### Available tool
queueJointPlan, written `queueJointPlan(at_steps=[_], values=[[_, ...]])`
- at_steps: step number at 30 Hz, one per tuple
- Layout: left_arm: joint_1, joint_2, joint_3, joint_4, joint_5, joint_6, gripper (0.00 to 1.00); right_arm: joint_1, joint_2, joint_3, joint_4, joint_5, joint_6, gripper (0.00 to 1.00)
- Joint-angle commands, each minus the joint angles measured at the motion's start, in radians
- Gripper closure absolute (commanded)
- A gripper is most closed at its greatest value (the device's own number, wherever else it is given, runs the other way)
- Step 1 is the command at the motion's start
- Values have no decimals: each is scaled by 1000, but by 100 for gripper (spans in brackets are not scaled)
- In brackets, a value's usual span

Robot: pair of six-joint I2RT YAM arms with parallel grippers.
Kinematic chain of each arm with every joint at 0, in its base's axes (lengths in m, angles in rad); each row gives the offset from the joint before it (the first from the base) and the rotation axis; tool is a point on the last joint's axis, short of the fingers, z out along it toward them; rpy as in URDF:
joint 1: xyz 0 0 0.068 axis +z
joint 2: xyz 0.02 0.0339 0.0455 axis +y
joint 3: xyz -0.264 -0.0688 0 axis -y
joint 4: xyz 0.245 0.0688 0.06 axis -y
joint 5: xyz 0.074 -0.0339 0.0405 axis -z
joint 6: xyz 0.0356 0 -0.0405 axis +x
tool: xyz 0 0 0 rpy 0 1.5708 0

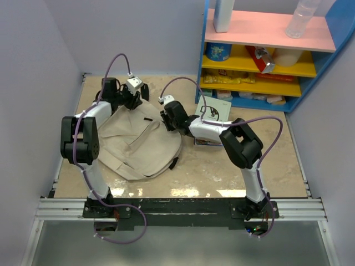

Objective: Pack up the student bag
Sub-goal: Unzip the student bag at the center of the board.

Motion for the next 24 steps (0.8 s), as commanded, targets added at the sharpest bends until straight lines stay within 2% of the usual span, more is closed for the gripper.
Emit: queueJointPlan(at_steps=[1,2,10,18,24], values=[[-4,10,-2,34,-91,46,59,2,0,61,26,26,-5,74],[-4,14,-7,29,-102,58,60,2,1,64,27,42,-3,80],[22,5,-93,-8,-187,116,65,-32,32,118,15,42,3,100],[145,-47,-205,-55,-208,174,67,-55,24,136,20,27,18,100],[197,-104,-275,-74,-187,202,68,-59,1,122,34,25,37,100]])
